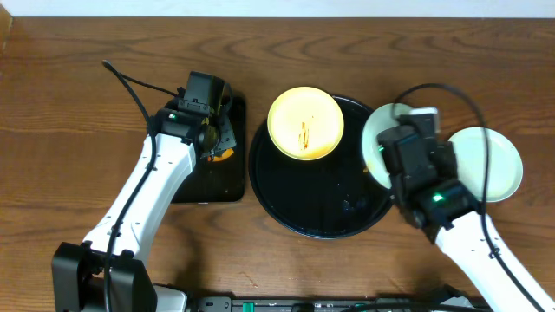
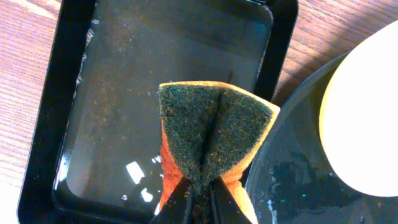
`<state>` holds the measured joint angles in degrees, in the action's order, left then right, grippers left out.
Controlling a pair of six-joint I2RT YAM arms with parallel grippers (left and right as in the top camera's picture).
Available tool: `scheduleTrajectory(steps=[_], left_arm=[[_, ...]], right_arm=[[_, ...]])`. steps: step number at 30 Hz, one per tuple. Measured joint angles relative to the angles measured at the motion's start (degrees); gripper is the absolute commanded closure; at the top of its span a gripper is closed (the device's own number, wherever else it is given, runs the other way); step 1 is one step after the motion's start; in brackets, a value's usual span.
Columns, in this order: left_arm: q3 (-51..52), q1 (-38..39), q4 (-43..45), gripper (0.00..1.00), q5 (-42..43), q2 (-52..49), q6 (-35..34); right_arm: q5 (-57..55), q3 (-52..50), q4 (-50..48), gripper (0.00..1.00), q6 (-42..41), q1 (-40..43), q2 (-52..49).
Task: Clean dirty plates on tray and stack at the side
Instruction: 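Lift the pale green plate and stack it on the plate at right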
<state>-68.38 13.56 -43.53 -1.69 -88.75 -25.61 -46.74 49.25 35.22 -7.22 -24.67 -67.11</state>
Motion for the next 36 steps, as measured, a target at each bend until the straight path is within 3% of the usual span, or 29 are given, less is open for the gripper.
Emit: scheduleTrajectory(steps=[7, 17, 30, 33, 36], left_arm=[[0.0, 0.0, 0.0, 0.92, 0.0, 0.0, 0.0], [0.0, 0.0, 0.0, 0.92, 0.0, 0.0, 0.0], [0.0, 0.0, 0.0, 0.92, 0.0, 0.0, 0.0], [0.0, 0.0, 0.0, 0.92, 0.0, 0.0, 0.0], [0.0, 0.0, 0.0, 0.92, 0.02, 0.0, 0.0]], right_arm=[[5.6, 0.0, -0.79, 0.99, -8.15, 14.53, -0.02], [18.08, 0.15, -2.49, 0.99, -11.28, 36.46, -4.2], [27.58, 0.2, -3.5, 0.98, -13.75, 49.72, -13.55], [29.64, 0.2, -4.24, 0.83, -14.4, 50.01, -13.84], [32.41, 0.2, -5.16, 0.79, -14.53, 50.01, -13.84]])
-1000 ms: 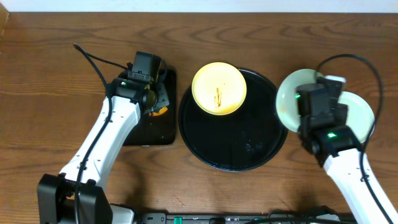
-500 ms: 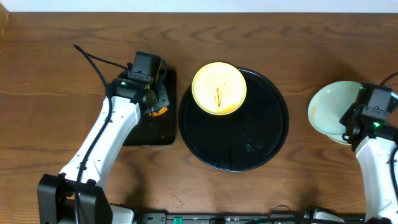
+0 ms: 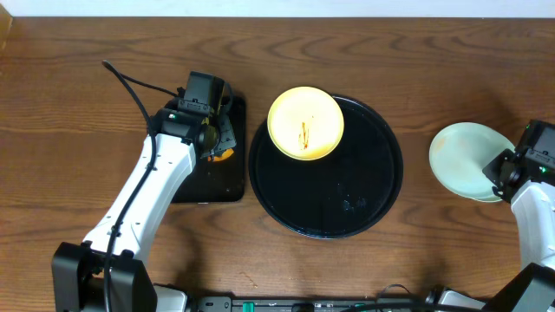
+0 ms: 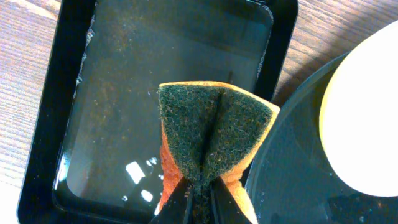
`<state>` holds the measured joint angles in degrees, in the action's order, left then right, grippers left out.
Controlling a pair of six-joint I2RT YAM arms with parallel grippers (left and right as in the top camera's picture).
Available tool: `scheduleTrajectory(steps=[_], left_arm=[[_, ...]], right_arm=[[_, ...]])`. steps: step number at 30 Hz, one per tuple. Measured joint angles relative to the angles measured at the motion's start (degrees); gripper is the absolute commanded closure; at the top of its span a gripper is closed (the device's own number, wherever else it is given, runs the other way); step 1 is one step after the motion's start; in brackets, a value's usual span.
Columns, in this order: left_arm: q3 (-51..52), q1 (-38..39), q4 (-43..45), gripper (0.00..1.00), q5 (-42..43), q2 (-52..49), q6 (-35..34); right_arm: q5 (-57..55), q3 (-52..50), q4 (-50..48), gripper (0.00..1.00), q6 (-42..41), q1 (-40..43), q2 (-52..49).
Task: Clean dirty plates on tray and stack at the side
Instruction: 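Lift the pale green plate and stack it on the plate at right, then move the right gripper to the yellow plate rim and grasp it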
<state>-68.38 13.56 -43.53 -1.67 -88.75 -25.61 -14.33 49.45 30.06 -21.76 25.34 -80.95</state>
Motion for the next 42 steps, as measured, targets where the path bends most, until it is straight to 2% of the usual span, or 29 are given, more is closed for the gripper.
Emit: scheduleTrajectory(steps=[9, 13, 16, 19, 24, 33, 42], left_arm=[[0.0, 0.0, 0.0, 0.92, -0.02, 0.0, 0.0], [0.0, 0.0, -0.04, 0.92, -0.02, 0.0, 0.0], [0.0, 0.0, -0.37, 0.92, -0.02, 0.0, 0.0], [0.0, 0.0, -0.98, 0.92, -0.02, 0.0, 0.09], [0.0, 0.0, -1.09, 0.92, -0.02, 0.0, 0.94], [0.0, -0.02, -1.11, 0.92, -0.02, 0.0, 1.73], [0.0, -0.02, -1.2, 0.92, 0.0, 0.0, 1.88]], right_arm=[[10.86, 0.0, -1.05, 0.72, 1.46, -0.5, 0.48], [20.61, 0.02, -1.18, 0.7, 4.96, -4.87, 2.19], [27.26, 0.02, -1.16, 0.6, 7.58, -8.5, 2.4], [31.74, 0.24, -0.46, 0.59, 9.94, -13.38, 2.4], [34.29, 4.55, 4.61, 0.45, 12.5, -21.44, 2.32], [33.14, 24.57, 14.25, 0.43, 17.35, -30.8, -4.98], [32.61, 26.51, 3.85, 0.53, 19.06, -34.88, -18.56]])
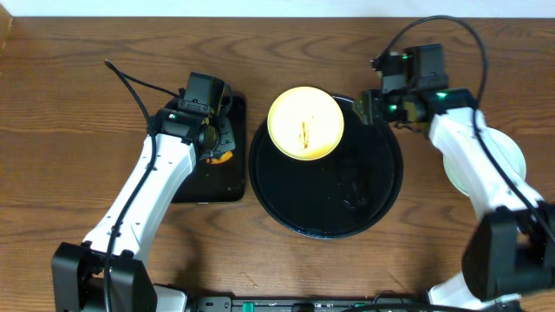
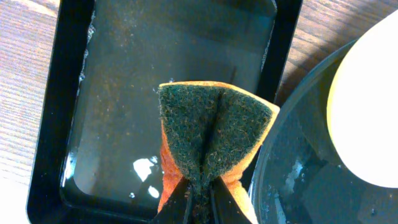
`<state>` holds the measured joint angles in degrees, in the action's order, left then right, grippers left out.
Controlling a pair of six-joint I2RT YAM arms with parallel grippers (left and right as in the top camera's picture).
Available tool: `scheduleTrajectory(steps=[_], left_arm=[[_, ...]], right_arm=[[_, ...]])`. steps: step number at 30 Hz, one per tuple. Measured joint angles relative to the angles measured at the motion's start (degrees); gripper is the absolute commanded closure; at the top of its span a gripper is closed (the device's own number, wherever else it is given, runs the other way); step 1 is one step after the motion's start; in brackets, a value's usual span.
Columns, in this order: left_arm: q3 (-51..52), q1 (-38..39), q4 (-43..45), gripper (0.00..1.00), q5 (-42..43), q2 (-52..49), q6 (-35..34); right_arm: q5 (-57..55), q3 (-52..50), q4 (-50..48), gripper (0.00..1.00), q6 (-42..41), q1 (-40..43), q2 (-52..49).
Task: Clean dirty plates on tray and stack at the side
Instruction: 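Move the right gripper to the yellow plate rim and grasp it, then scrub the yellow plate with the sponge in the left gripper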
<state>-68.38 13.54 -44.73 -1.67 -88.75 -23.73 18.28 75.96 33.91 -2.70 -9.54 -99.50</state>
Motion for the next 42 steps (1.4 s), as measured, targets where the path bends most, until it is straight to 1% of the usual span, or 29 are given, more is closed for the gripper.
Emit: scheduleTrajectory(steps=[7, 13, 14, 17, 20, 26, 32, 36, 38, 42], left_arm=[[0.0, 0.02, -0.02, 0.92, -0.02, 0.0, 0.0], [0.0, 0.02, -0.04, 0.92, -0.02, 0.0, 0.0], [0.0, 0.02, -0.04, 0.92, -0.02, 0.0, 0.0], [0.0, 0.02, -0.04, 0.92, -0.02, 0.0, 0.0], [0.0, 0.02, -0.07, 0.92, -0.02, 0.0, 0.0], [0.0, 0.02, -0.11, 0.92, -0.02, 0.0, 0.02], [0.0, 0.02, -0.07, 0.92, 0.35, 0.0, 0.22], [0.0, 0.42, 1.07, 0.92, 3.69, 0.0, 1.55], [0.0, 1.53, 2.34, 0.92, 5.64, 0.0, 1.95], [0.0, 5.73, 4.24, 0.92, 8.07, 0.0, 2.58]], right_arm=[[-1.66, 0.0, -6.91, 0.59, -3.91, -1.7, -10.75], [-1.95, 0.0, -9.94, 0.67, -7.89, -3.1, -16.35], [-1.81, 0.0, -10.01, 0.71, -8.28, -3.41, -16.9], [-1.57, 0.0, -9.9, 0.87, -9.03, -4.42, -17.92], [-1.51, 0.0, -9.31, 0.99, -9.6, -5.33, -18.25], [-1.18, 0.07, -4.76, 0.99, -9.9, -5.62, -17.81], [-4.74, 0.02, 5.73, 0.99, -9.94, -5.6, -12.39], [-5.77, 0.11, 12.48, 0.99, -9.92, -5.66, -8.07], [-6.27, 0.09, 14.71, 0.99, -9.92, -5.88, -7.72], [-6.58, -0.48, 15.93, 0.99, -9.92, -6.23, -8.17]])
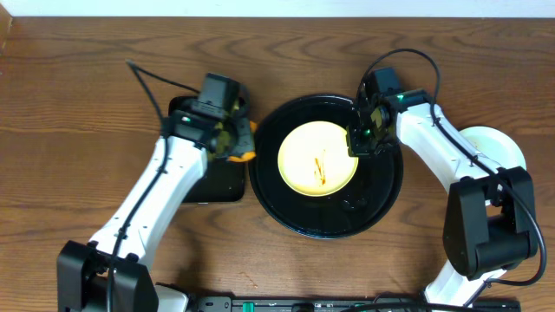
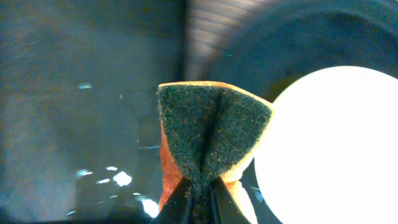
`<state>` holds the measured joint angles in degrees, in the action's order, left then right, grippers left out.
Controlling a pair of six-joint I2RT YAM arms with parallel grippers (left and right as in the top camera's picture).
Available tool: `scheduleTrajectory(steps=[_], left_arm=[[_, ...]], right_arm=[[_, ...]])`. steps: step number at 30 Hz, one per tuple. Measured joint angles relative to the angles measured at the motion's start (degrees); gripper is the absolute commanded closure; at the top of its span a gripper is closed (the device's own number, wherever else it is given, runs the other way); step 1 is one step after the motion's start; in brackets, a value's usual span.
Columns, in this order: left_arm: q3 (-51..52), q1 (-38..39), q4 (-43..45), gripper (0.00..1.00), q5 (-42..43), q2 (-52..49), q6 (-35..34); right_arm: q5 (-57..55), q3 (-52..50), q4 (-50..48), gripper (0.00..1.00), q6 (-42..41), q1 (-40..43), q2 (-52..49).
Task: Clean dirty plates on tray and stack at the side
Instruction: 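Scrub the yellow plate with the sponge in the left gripper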
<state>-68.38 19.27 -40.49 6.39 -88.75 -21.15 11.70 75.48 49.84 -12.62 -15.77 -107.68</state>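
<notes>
A yellow plate [image 1: 317, 159] with a reddish smear lies in the middle of the round black tray [image 1: 286, 211]. My right gripper [image 1: 359, 139] sits at the plate's right rim and looks shut on it. My left gripper [image 1: 236, 139] is shut on a folded sponge [image 2: 211, 130], green scouring face up over orange foam, held over the gap between the rectangular black tray and the round tray. In the left wrist view the plate [image 2: 329, 149] shows bright just right of the sponge, with my left gripper [image 2: 200, 194] at the bottom edge.
A rectangular black tray [image 1: 215, 184] holding water [image 2: 68, 99] stands left of the round tray. Pale green plates [image 1: 496, 143] are stacked on the wooden table at the right, partly under my right arm.
The yellow plate has moved from the round tray's far left part to its middle, with my right gripper now on its right rim. My left gripper with the sponge has moved right, towards the plate.
First my right gripper held a pale green plate over the round tray's right edge. Then that plate lay on the stack at the right. Then the gripper was at the tray's far side beside the yellow plate, which now lies centred. The left gripper held the sponge throughout.
</notes>
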Motion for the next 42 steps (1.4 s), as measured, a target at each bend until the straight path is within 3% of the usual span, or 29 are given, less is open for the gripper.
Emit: scheduleTrajectory(steps=[7, 17, 24, 35, 42], left_arm=[[0.0, 8.98, 2.99, 0.92, 1.57, -0.94, -0.42], [0.0, 16.76, 10.6, 0.92, 3.02, -9.99, -8.5], [0.0, 21.55, 16.35, 0.92, 6.88, -14.95, -10.4], [0.0, 24.24, 17.86, 0.92, 6.73, -18.21, -11.72], [0.0, 24.24, 16.35, 0.93, 2.23, -18.21, -11.89]], right_arm=[[-0.17, -3.04, -1.27, 0.99, -0.63, -0.11, -0.72], [-0.17, -4.09, -1.7, 0.99, -1.25, -0.72, -0.72], [-0.17, -4.09, -1.7, 0.99, -1.44, -0.72, -0.72], [-0.17, -4.09, -1.31, 0.99, -1.44, -0.72, -0.72], [-0.17, -4.09, -1.03, 0.99, -1.44, -0.72, -0.72]])
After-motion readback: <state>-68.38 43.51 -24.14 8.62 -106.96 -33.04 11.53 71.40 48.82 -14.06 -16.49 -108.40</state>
